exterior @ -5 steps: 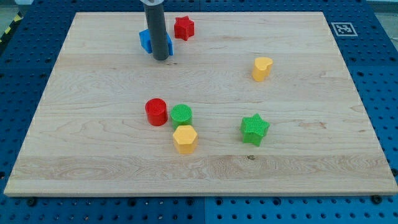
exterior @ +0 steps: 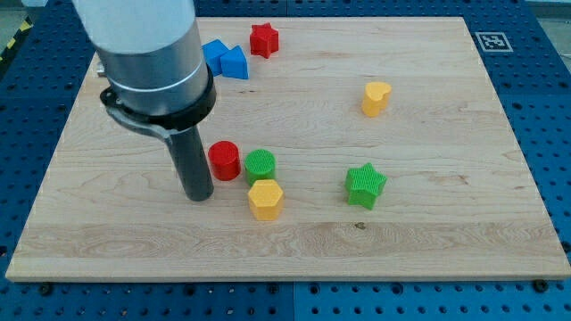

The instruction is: Push red circle towards centre

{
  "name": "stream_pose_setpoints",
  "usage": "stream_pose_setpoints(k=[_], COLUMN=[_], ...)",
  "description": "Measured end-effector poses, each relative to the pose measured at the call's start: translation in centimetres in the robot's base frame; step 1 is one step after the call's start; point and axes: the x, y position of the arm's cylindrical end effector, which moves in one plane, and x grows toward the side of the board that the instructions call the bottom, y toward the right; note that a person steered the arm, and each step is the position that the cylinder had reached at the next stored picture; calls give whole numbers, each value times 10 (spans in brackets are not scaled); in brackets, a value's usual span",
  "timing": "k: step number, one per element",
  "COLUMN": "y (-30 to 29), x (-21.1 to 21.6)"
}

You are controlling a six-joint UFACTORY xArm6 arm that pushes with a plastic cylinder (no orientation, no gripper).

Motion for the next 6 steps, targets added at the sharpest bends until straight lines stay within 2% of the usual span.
stream_pose_setpoints(k=[1,2,4,6], y=[-1,-1,46,68], x=[-27,-34,-19,-53])
